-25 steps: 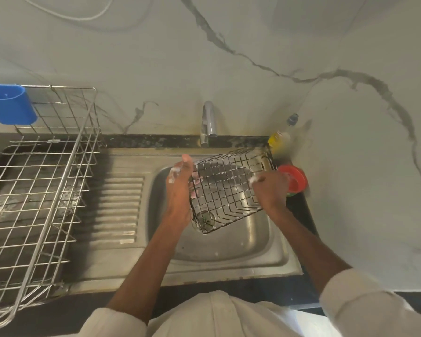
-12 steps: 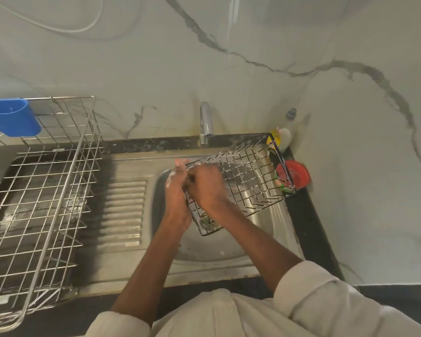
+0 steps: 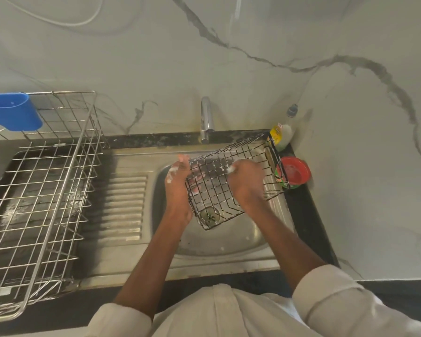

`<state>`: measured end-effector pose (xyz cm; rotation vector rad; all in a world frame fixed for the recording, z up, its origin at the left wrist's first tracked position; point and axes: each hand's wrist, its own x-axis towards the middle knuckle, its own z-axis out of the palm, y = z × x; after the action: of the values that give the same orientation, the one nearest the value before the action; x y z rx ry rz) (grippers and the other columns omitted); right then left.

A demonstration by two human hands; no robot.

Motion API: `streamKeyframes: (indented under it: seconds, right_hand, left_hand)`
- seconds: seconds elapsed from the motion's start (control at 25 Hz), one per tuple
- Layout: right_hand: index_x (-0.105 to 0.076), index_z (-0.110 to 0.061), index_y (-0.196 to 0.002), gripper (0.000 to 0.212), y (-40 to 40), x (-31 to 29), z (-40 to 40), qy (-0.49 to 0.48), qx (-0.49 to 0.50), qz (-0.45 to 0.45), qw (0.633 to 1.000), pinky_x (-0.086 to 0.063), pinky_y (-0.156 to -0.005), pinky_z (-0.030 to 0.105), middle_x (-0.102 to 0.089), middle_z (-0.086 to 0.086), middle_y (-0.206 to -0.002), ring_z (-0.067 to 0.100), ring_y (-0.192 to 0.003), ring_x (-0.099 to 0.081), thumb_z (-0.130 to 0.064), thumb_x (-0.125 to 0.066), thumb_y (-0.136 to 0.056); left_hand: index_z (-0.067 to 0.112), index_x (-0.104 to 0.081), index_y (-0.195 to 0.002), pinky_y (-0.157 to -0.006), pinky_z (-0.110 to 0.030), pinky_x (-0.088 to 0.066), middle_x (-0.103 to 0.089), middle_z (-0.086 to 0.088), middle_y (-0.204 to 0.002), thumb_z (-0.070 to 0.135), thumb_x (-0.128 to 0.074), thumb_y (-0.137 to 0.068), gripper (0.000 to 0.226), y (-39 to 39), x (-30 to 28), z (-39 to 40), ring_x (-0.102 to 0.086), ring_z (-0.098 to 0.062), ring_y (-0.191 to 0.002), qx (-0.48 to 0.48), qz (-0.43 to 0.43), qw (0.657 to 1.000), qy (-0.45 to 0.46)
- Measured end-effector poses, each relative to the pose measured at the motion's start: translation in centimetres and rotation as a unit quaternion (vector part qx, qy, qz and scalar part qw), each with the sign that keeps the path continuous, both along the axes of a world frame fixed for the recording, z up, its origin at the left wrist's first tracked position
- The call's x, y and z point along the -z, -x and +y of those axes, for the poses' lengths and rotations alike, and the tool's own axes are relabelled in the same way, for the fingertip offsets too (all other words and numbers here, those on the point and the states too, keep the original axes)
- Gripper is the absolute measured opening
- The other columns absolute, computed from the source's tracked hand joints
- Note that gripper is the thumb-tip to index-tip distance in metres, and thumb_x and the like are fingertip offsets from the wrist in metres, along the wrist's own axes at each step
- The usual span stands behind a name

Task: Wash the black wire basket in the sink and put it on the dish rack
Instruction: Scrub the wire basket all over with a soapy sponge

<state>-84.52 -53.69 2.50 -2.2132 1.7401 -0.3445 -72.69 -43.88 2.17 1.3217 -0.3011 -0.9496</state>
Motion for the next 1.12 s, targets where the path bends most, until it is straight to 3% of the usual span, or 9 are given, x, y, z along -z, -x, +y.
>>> streamKeyframes:
  seconds: [0.08, 0.16, 0.28, 0.44, 0.6, 0.8, 0.88, 1.04, 1.12]
  right_hand:
    - [-0.076, -0.013, -0.094, 0.016, -2.2, 0.6, 2.4, -0.040, -0.076, -0.030, 0.996, -0.049, -0.061, 0.018, -0.075, 0.004, -0.091, 0.013, -0.076, -0.068, -0.006, -0.062, -0.096]
    - [-0.079, -0.016, -0.099, 0.020, -3.1, 0.9, 3.9, -0.071, -0.165, -0.058, 0.982, -0.060, -0.080, 0.029, -0.077, 0.004, -0.097, 0.014, -0.083, -0.071, -0.004, -0.064, -0.095]
    - [-0.080, -0.016, -0.106, 0.019, -2.2, 1.1, 4.8, -0.103, -0.285, -0.039, 0.952, -0.058, -0.096, 0.033, -0.079, 0.004, -0.105, 0.012, -0.087, -0.071, -0.006, -0.070, -0.093]
    - [-0.077, -0.015, -0.114, 0.028, 1.7, 0.9, 2.2, -0.109, -0.246, 0.049, 0.962, -0.055, -0.071, 0.019, -0.077, 0.009, -0.108, 0.017, -0.085, -0.071, -0.002, -0.068, -0.091]
    - [-0.073, -0.007, -0.106, 0.022, 5.6, -0.4, -1.7, -0.024, -0.140, 0.147, 0.979, -0.055, -0.081, 0.036, -0.073, 0.016, -0.104, 0.034, -0.100, -0.071, 0.001, -0.065, -0.087]
    - [-0.068, -0.001, -0.105, 0.015, 4.3, -0.6, 1.0, -0.059, -0.106, 0.121, 0.985, -0.053, -0.072, 0.031, -0.072, 0.016, -0.100, 0.031, -0.098, -0.072, 0.001, -0.070, -0.090]
    - [-0.067, -0.002, -0.100, 0.012, 3.0, -0.8, 2.5, -0.079, -0.136, 0.109, 0.981, -0.050, -0.067, 0.026, -0.072, 0.013, -0.094, 0.028, -0.092, -0.072, 0.002, -0.071, -0.090]
    - [-0.069, -0.004, -0.104, 0.019, 1.4, -0.6, 4.2, -0.099, -0.228, 0.090, 0.964, -0.053, -0.071, 0.029, -0.070, 0.012, -0.096, 0.028, -0.092, -0.068, 0.004, -0.072, -0.088]
    - [-0.076, -0.008, -0.097, 0.017, 1.2, -0.6, 4.0, -0.155, -0.325, 0.027, 0.932, -0.050, -0.071, 0.028, -0.073, 0.004, -0.088, 0.018, -0.078, -0.066, 0.003, -0.075, -0.084]
  left_hand:
    - [0.021, -0.070, -0.135, -0.114, -0.064, -0.047, -0.074, -0.005, -0.135, 0.092, -0.068, -0.075, 0.093, 0.0, 0.5, -0.1, -0.066, -0.030, -0.131, -0.002, -0.007, 1.000, 0.002]
    - [0.022, -0.070, -0.134, -0.117, -0.061, -0.045, -0.074, -0.002, -0.135, 0.093, -0.071, -0.067, 0.098, 0.3, 0.1, 0.4, -0.065, -0.025, -0.132, -0.018, -0.009, 1.000, -0.003]
    - [0.021, -0.068, -0.138, -0.118, -0.061, -0.043, -0.073, -0.002, -0.137, 0.095, -0.074, -0.061, 0.107, 0.1, 0.7, 1.3, -0.064, -0.025, -0.134, -0.031, 0.003, 1.000, -0.005]
    - [0.028, -0.074, -0.132, -0.115, -0.063, -0.046, -0.075, -0.003, -0.135, 0.096, -0.070, -0.064, 0.096, -0.2, 0.5, 2.2, -0.065, -0.028, -0.133, -0.031, -0.006, 1.000, -0.002]
    - [0.034, -0.075, -0.130, -0.117, -0.068, -0.041, -0.070, -0.007, -0.143, 0.098, -0.070, -0.061, 0.094, 0.2, -0.2, 2.8, -0.061, -0.033, -0.138, -0.047, -0.003, 0.999, 0.005]
    - [0.029, -0.073, -0.134, -0.115, -0.066, -0.046, -0.070, -0.007, -0.141, 0.096, -0.072, -0.061, 0.099, 2.4, -0.6, 2.9, -0.063, -0.030, -0.135, -0.070, -0.050, 0.996, 0.010]
    - [0.024, -0.072, -0.136, -0.112, -0.063, -0.050, -0.073, -0.010, -0.136, 0.093, -0.074, -0.063, 0.101, 3.0, -0.8, 2.6, -0.067, -0.031, -0.131, -0.086, -0.055, 0.995, 0.015]
    - [0.016, -0.070, -0.135, -0.108, -0.061, -0.054, -0.077, -0.012, -0.126, 0.092, -0.077, -0.060, 0.107, 4.6, -1.4, 1.6, -0.073, -0.032, -0.122, -0.110, -0.058, 0.992, 0.015]
    - [0.017, -0.071, -0.134, -0.109, -0.061, -0.054, -0.077, -0.012, -0.126, 0.090, -0.078, -0.061, 0.104, 5.2, -1.3, 1.1, -0.073, -0.032, -0.121, -0.120, -0.062, 0.991, 0.009]
